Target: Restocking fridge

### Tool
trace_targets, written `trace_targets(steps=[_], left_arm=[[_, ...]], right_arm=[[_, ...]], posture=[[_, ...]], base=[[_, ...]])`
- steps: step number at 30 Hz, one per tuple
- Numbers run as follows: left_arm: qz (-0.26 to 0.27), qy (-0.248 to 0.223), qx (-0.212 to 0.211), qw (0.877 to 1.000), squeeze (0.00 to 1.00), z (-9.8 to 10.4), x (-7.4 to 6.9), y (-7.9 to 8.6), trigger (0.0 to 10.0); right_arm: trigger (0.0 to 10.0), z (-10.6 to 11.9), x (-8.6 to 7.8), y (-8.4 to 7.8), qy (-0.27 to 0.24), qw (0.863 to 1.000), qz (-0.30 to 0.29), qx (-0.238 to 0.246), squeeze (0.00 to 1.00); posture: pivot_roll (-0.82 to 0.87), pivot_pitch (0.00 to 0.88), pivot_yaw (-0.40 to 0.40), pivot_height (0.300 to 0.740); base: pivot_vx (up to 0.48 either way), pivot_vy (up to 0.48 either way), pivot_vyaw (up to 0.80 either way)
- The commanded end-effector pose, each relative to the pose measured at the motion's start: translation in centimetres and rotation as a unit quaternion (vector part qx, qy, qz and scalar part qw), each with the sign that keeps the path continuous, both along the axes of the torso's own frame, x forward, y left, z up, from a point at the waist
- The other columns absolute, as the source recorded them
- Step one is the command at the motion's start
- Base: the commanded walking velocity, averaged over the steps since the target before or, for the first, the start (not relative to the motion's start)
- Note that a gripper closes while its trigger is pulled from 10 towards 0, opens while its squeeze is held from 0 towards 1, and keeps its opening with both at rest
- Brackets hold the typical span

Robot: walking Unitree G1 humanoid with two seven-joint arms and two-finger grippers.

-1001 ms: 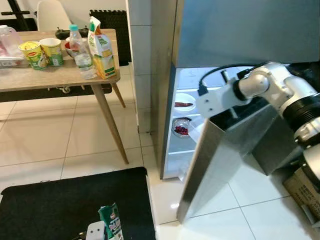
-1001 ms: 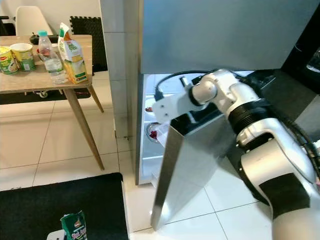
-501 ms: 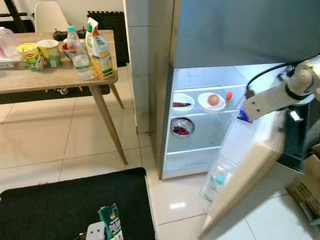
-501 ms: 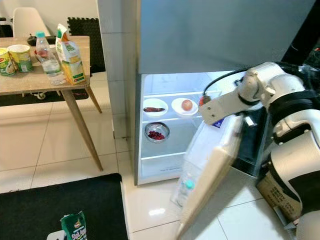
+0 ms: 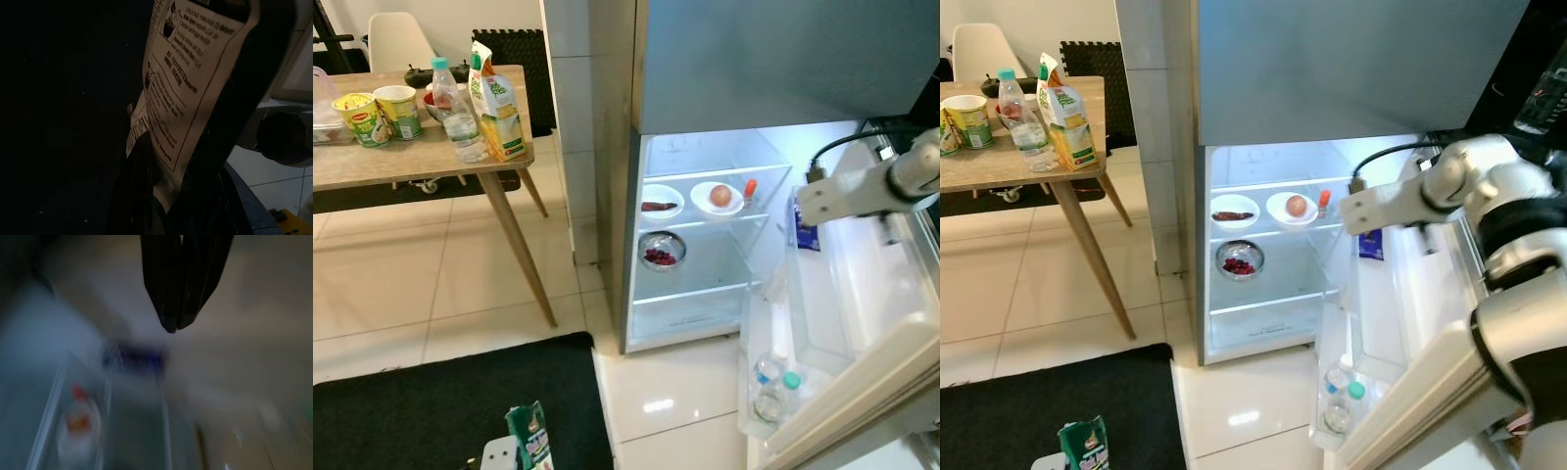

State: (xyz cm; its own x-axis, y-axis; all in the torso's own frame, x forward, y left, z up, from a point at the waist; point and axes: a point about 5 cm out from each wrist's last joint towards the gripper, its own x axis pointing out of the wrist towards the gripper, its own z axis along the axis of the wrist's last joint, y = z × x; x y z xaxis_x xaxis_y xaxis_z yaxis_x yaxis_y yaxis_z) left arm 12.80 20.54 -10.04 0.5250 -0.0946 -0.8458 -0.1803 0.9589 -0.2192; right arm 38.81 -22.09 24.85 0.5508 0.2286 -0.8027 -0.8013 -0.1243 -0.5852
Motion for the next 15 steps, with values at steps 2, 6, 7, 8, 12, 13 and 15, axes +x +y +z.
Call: trace_targets(steps=[2,6,7,8,12,13,15], left_arm=[[-0.007,0.02,-0.019,1.0,0.0,-0.5,-0.9,-0.9,10.0],[-0.008,0.02,-0.02,1.0,0.0,-0.5,-0.9,-1.0,10.0],[-0.007,0.019,-0.02,1.0,0.0,-0.5,-0.8,-1.1,10.0],[-0.007,0.019,-0.02,1.0,0.0,-0.5,-0.8,-1.1,10.0],[-0.006,0.019,-0.021,1.0,0.0,-0.5,-0.8,-1.1,10.0],[-0.005,0.019,-0.022,1.0,0.0,-0.5,-0.9,-1.1,10.0],[-0.005,0.02,-0.022,1.0,0.0,-0.5,-0.9,-1.2,10.0]], right_arm=[[10.0,-3.3,-0.1,3.5,0.024,0.992,0.027,0.118,0.0],[10.0,-7.4,-0.8,4.4,0.067,0.987,0.008,0.142,0.0],[10.0,-8.4,-1.0,4.5,0.073,0.987,0.0,0.143,0.0],[10.0,-8.4,-1.0,4.5,0.073,0.987,0.0,0.143,0.0],[10.0,-11.7,-2.0,4.8,0.095,0.988,-0.021,0.118,0.0],[10.0,-12.8,-2.4,4.3,0.104,0.991,-0.025,0.084,0.0],[10.0,-13.7,-3.0,3.5,0.116,0.992,-0.027,0.044,0.0]], posture=[[-0.11,0.0,-0.065,0.74],[-0.11,0.0,-0.065,0.74],[-0.11,0.0,-0.069,0.74],[-0.11,0.0,-0.069,0.74],[-0.11,0.0,-0.069,0.74],[-0.11,0.0,-0.069,0.74],[-0.11,0.0,-0.074,0.74]], base=[[0.0,0.0,0.0],[0.0,0.0,0.0],[0.0,0.0,0.0],[0.0,0.0,0.0],[0.0,0.0,0.0],[0.0,0.0,0.0],[0.0,0.0,0.0]])
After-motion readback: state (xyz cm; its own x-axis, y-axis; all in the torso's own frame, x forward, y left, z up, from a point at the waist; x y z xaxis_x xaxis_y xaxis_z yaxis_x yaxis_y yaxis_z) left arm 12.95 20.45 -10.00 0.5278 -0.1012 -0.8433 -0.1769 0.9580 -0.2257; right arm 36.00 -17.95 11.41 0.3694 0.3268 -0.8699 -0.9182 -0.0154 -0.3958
